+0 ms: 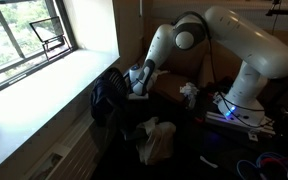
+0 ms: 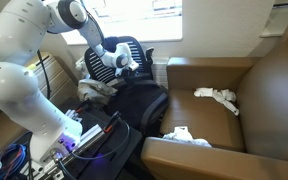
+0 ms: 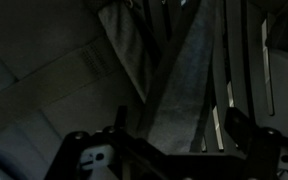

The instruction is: Pick the bag and put it on the couch

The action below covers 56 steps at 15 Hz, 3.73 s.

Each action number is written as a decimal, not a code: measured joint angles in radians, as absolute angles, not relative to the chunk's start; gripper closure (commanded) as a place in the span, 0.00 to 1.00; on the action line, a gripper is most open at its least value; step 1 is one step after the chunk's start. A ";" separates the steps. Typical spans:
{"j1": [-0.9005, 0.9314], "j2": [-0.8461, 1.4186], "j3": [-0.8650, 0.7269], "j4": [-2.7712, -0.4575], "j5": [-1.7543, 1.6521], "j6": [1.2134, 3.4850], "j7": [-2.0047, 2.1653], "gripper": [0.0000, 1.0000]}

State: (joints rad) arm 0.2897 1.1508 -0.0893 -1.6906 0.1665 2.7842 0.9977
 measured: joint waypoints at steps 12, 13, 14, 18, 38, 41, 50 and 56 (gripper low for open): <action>0.282 1.185 -0.104 -1.666 0.166 2.789 0.997 1.00; 0.286 1.182 -0.111 -1.665 0.162 2.781 0.993 0.98; 0.293 1.174 -0.122 -1.667 0.147 2.771 0.986 0.98; 0.406 1.061 -0.250 -1.754 0.036 2.763 0.983 0.98; 1.393 0.717 -1.571 -2.664 0.403 3.232 1.127 0.93; 1.436 0.593 -1.700 -2.734 0.412 3.345 1.043 0.93; 1.196 0.570 -1.682 -2.573 0.560 3.148 1.076 0.98; 0.850 0.572 -1.726 -2.315 0.538 2.817 1.162 0.68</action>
